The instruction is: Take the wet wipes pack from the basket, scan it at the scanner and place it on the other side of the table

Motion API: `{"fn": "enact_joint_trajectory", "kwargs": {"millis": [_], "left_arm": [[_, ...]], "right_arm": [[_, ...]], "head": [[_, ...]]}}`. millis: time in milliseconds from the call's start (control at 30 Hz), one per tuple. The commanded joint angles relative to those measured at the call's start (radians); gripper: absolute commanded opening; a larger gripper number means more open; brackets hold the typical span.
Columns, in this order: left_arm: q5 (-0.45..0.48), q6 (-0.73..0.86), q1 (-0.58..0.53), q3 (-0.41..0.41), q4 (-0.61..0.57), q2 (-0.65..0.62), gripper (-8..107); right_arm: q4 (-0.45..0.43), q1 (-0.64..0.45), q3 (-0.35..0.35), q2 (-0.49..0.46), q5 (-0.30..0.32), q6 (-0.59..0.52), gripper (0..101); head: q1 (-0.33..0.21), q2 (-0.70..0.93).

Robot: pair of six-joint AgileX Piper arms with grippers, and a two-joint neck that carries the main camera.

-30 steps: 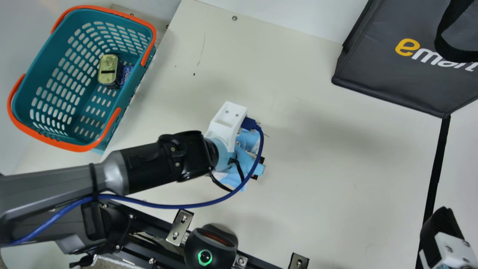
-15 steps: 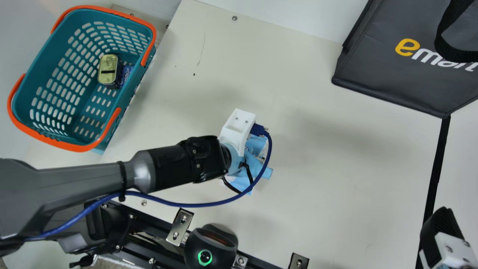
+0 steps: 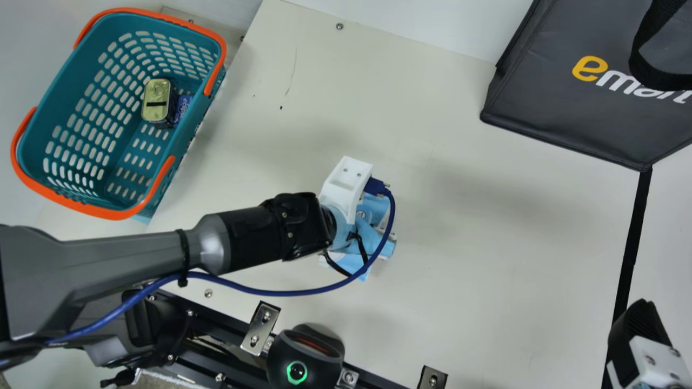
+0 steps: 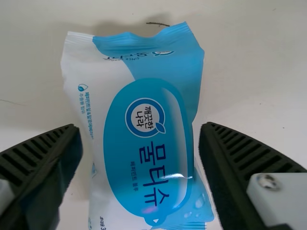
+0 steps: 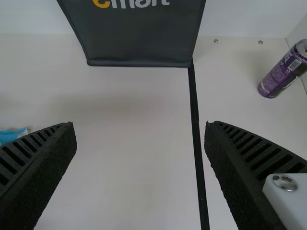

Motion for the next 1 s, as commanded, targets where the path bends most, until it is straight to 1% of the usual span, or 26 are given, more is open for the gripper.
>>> {"fn": "enact_joint_trajectory", "kwargs": {"millis": [0,67,333,600,800,967], "left_arm": [[0.0,0.001,0.002,0.002,0.001,0.001,86],[0.001,0.002,0.003,0.002,0.002,0.002,90],[0.006,0.0,0.0,0.001,0.015,0.005,90],[-0.013,-0.022,-0.009,0.013,0.054,-0.006,90],[-0.02,-0.034,-0.011,0.023,0.07,-0.017,90],[-0.026,-0.028,-0.011,0.03,0.06,-0.022,90]], "right_arm": [[0.0,0.0,0.0,0.0,0.0,0.0,95],[0.0,0.0,0.0,0.0,0.0,0.0,95],[0.0,0.0,0.0,0.0,0.0,0.0,95],[0.0,0.0,0.0,0.0,0.0,0.0,95],[0.0,0.0,0.0,0.0,0.0,0.0,95],[0.0,0.0,0.0,0.0,0.0,0.0,95]], "head": [[-0.029,0.002],[-0.029,0.002],[-0.029,0.002],[-0.029,0.002],[-0.029,-0.138],[-0.029,-0.254]]}}
